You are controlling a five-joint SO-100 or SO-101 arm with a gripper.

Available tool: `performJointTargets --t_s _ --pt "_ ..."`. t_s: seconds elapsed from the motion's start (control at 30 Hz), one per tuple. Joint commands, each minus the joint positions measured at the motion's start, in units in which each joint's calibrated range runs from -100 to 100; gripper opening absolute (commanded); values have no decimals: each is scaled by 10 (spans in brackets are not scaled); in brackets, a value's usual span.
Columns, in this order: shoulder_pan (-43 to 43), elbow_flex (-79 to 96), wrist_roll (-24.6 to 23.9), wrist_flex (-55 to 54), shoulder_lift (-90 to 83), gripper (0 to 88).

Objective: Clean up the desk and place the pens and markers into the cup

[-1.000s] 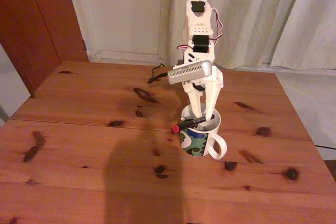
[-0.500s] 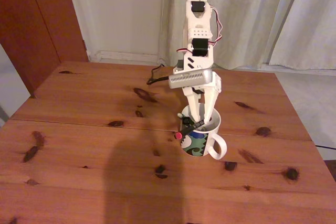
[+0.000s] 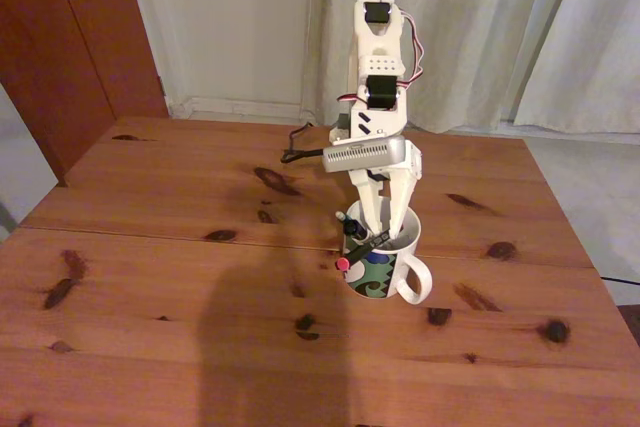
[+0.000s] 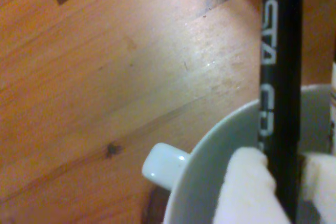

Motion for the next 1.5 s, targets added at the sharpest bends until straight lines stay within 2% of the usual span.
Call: performJointTargets --t_s 0.0,0.73,1.47 --pt "4 -2 14 -11 -11 84" --pt "5 26 15 -12 -50 84" --pt "34 -27 16 -15 -44 84"
